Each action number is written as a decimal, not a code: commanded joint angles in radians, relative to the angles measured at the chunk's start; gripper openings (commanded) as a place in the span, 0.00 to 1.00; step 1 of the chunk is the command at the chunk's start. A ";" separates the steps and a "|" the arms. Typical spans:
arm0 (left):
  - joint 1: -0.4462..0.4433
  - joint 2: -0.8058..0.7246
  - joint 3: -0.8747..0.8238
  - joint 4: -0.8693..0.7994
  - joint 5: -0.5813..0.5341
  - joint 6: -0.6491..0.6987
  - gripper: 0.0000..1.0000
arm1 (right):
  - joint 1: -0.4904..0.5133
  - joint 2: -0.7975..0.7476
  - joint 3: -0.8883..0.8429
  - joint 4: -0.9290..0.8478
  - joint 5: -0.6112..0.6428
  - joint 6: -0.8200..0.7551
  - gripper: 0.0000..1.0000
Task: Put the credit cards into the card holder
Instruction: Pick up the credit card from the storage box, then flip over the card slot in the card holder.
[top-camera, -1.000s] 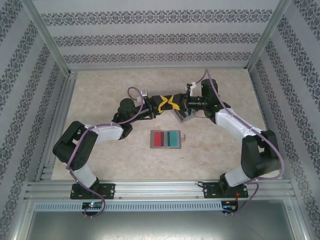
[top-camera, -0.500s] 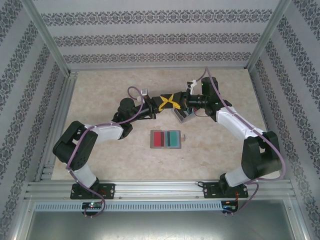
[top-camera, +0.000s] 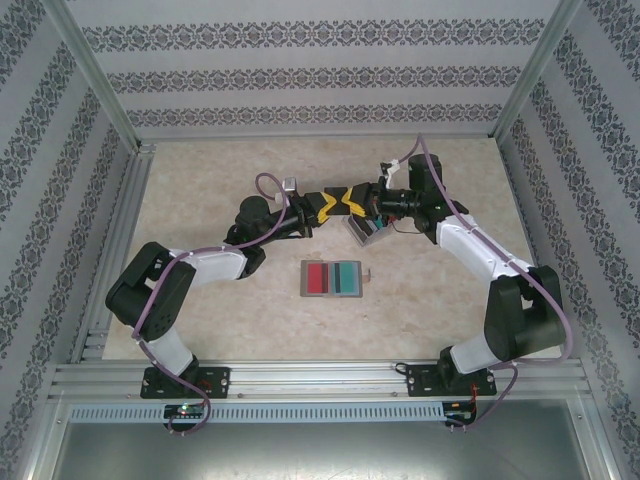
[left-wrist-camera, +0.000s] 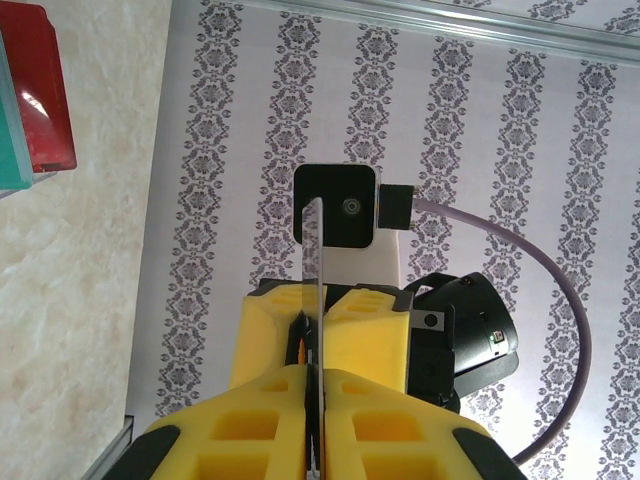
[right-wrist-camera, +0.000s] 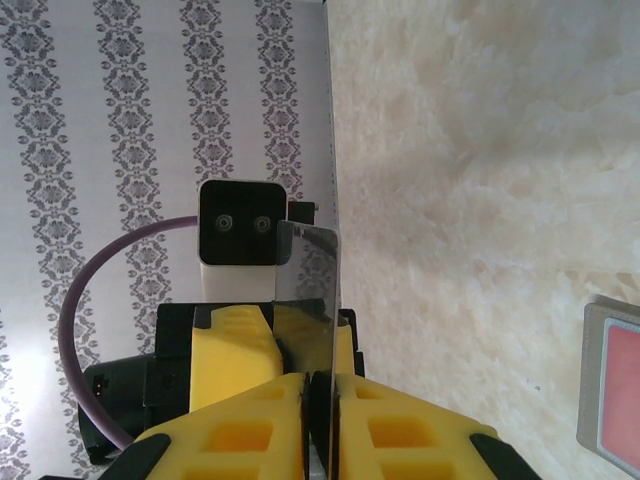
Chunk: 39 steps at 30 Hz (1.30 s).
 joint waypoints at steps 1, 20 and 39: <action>0.004 -0.024 0.021 0.146 -0.006 -0.018 0.12 | -0.021 -0.009 -0.024 -0.039 0.047 -0.009 0.11; 0.004 -0.293 0.071 -0.885 -0.138 0.513 0.80 | -0.007 -0.241 -0.217 -0.133 0.414 0.387 0.00; -0.023 -0.290 -0.007 -1.212 -0.252 0.807 0.80 | 0.181 -0.235 -0.228 -0.446 0.651 -0.485 0.00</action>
